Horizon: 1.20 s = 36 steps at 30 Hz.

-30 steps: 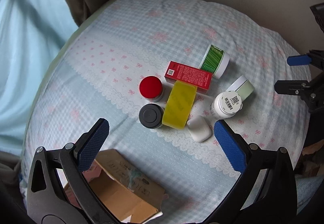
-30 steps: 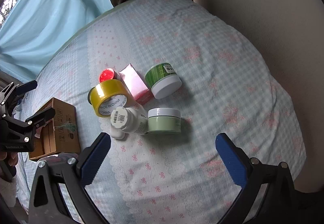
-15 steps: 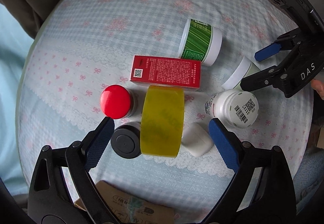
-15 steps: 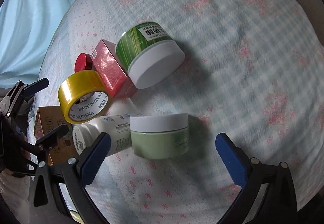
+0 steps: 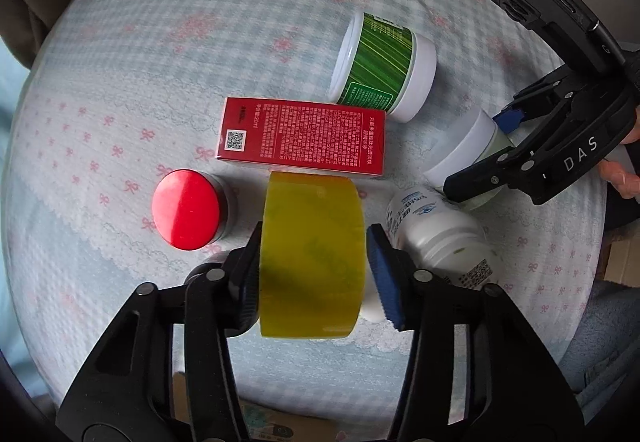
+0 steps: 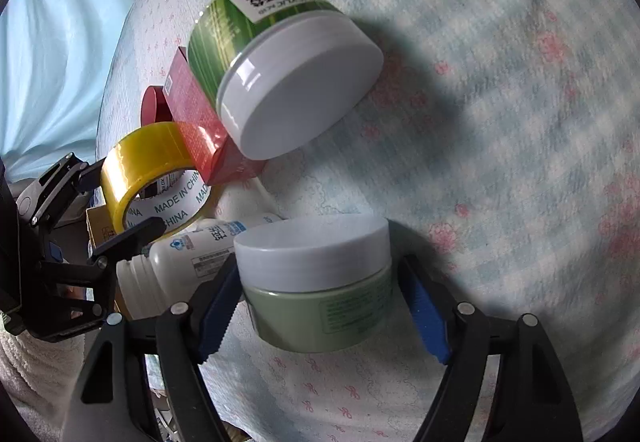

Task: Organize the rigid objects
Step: 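Grasp the yellow tape roll with left tool while right tool grasps pale green jar, then carry the tape roll and pale green jar toward the cardboard box with both tools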

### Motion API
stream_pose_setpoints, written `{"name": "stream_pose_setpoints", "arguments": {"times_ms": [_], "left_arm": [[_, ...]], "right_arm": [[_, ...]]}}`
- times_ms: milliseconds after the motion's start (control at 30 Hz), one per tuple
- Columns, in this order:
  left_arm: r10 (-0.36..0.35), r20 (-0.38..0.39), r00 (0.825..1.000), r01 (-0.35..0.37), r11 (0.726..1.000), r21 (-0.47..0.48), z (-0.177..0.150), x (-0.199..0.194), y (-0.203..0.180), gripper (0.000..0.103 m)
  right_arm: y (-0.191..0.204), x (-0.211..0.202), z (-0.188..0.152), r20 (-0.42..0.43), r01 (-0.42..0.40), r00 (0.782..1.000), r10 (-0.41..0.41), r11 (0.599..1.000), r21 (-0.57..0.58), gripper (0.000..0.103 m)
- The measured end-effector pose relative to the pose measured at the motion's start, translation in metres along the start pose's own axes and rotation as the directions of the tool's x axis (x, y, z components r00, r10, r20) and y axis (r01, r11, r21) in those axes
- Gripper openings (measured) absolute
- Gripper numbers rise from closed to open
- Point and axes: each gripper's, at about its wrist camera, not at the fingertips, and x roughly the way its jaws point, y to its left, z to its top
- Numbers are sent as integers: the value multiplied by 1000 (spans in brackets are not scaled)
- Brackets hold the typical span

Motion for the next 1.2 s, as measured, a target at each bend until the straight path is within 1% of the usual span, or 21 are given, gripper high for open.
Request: {"name": "stream_pose_setpoints", "arguments": {"times_ms": [100,133,300,400,567,667,800,900,1067,1200], "left_arm": [[-12,6,1000,12,1000,-19,0,0,2,39],[-14,6,1000,14,1000,-27,0,0,3,39],[-32,11,999,33,997,-73,-1,-4,11,38],[-37,21,999,39,995,-94,-3,-10,14,38],[-25,58,998,33,990,-139,-5,-34,19,38],[-15,79,997,28,986,-162,-7,-51,19,38],[10,107,994,11,982,-190,-10,-76,15,38],[28,133,991,4,973,-232,-15,-103,12,38],[63,192,979,2,948,-319,-31,-159,3,38],[107,233,967,-7,919,-394,-54,-212,-6,38]], "right_arm": [[2,3,3,1,-5,1000,5,1000,7,71],[2,2,3,4,-21,1000,21,1000,7,66],[-4,-7,-3,21,-17,1000,17,1000,0,66],[-5,-14,-4,41,-28,999,27,999,20,66],[-8,-31,-10,83,-51,995,47,998,40,66],[-4,-44,-14,107,-44,993,41,999,29,66],[8,-66,-22,141,-45,989,42,999,12,66],[20,-85,-29,165,-37,986,38,999,-9,66],[45,-124,-45,193,-11,981,23,998,-66,66],[73,-157,-63,199,18,980,8,992,-128,66]]}}
